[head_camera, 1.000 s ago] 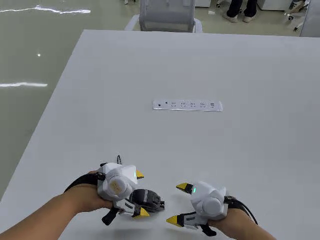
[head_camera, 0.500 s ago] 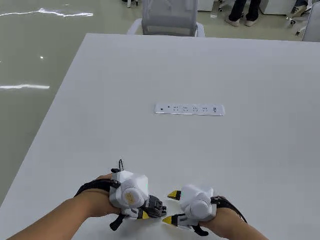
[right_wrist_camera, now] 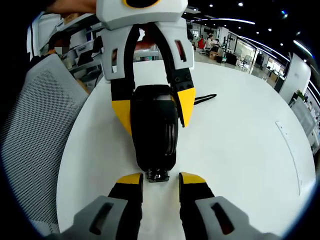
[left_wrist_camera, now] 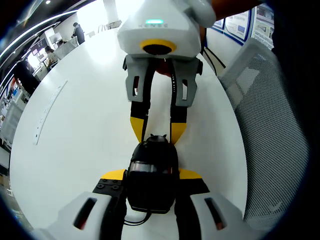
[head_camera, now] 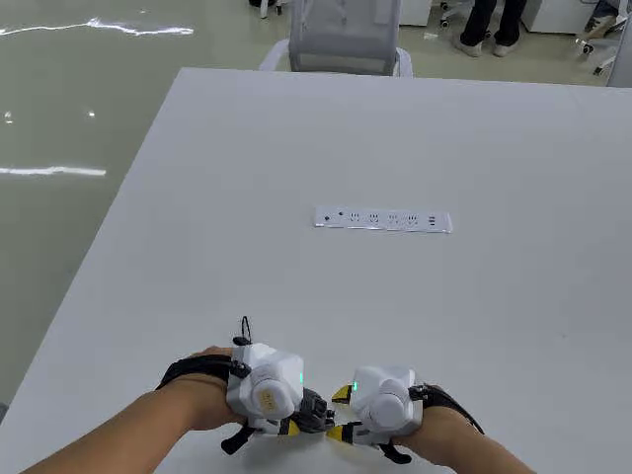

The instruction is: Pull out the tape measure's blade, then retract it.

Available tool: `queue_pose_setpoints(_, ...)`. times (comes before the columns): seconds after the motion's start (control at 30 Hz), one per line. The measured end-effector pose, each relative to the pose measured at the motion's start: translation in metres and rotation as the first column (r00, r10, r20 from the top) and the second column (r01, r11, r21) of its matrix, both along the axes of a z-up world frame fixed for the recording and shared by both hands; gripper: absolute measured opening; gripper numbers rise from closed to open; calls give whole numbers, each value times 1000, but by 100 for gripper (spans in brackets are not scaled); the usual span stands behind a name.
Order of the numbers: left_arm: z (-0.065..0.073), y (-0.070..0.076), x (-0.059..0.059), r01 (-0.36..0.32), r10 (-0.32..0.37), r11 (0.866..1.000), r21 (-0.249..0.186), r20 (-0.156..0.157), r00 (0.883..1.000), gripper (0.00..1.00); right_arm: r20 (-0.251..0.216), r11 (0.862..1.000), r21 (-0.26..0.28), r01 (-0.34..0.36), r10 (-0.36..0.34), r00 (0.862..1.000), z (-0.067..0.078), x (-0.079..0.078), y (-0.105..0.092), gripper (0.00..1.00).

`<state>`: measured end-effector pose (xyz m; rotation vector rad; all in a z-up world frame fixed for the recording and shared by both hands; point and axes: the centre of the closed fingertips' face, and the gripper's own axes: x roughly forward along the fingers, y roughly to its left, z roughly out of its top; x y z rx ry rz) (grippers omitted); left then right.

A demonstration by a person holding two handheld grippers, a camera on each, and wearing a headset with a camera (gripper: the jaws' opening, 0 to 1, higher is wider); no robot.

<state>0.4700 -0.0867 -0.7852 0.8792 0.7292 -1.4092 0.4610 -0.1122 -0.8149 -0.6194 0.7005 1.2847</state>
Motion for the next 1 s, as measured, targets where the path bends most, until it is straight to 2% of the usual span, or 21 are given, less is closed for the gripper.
queue_pose_setpoints(0.1, -1, 0, 0, 3, -4, 1000, 6, 4, 1000, 32, -1, 1000, -8, -22, 22, 1000, 1, -1, 2, 23)
queue_pose_setpoints(0.13, -2, 0, 0, 4, -4, 1000, 7, 5, 1000, 32, -47, 1000, -8, -28, 28, 999, -2, -8, 2, 20)
queue_pose_setpoints(0.17, -2, 0, 0, 5, -5, 1000, 8, 6, 1000, 32, -25, 1000, -6, -11, 11, 1000, -1, -1, 2, 18)
queue_pose_setpoints(0.27, -2, 0, 0, 1, -1, 1000, 11, 2, 1000, 32, -43, 1000, -10, -16, 16, 999, -1, -2, 0, 14)
queue_pose_setpoints(0.47, -3, 0, -1, -1, 1, 1000, 26, 10, 1000, 32, -53, 1000, -26, 16, -17, 998, -3, -4, 0, 13)
queue_pose_setpoints(0.73, -5, 0, -1, 6, -8, 998, 68, 19, 1000, 31, -65, 1000, -26, 14, -15, 998, -4, -3, -1, 12)
queue_pose_setpoints(1.0, -6, 1, 0, -2, 1, 997, 76, 17, 1000, 31, -60, 999, -47, -4, 2, 998, -5, -3, -3, 12)
